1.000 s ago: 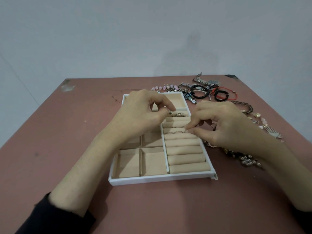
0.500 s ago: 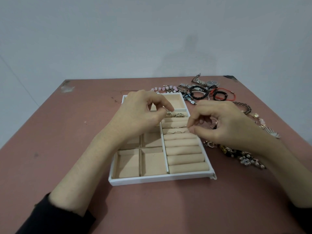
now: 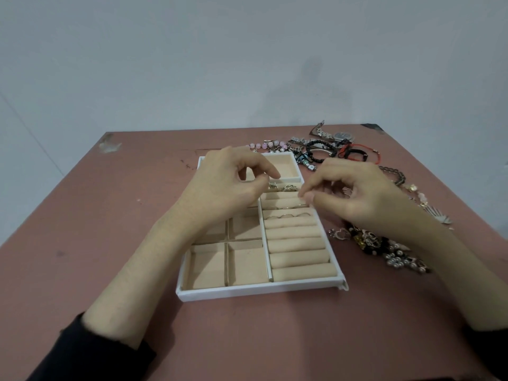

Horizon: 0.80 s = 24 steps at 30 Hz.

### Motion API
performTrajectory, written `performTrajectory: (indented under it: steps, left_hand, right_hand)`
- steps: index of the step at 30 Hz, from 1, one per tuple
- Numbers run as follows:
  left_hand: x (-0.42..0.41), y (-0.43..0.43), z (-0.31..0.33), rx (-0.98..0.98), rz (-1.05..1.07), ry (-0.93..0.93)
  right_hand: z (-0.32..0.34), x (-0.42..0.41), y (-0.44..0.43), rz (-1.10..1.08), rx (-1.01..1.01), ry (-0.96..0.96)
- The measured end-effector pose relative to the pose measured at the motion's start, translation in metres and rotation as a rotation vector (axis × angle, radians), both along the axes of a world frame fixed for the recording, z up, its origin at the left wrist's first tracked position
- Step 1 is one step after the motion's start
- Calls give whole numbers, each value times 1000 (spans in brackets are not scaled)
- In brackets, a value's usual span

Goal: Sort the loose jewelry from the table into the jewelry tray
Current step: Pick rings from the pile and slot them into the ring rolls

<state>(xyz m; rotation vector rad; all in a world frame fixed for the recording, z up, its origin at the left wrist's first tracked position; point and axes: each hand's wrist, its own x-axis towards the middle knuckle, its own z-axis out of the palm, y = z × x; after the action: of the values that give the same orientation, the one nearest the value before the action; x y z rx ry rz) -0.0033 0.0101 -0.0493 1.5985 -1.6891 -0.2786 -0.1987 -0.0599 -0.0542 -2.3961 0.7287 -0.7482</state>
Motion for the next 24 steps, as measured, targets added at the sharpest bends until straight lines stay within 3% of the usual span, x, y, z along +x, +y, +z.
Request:
performTrajectory:
  steps: [6,11,24]
  left_hand:
    - [-12,-7,0,-11,-4,-70]
    - [-34,-25,12,34,-86,-221]
    - [-81,-89,14,378,-371,-484]
  right_hand:
    - [7,-11,-18,-330,134,-223]
    - [8,-28,-34,-475,219,-380]
    - [5,-31,-40,-515,291,-394]
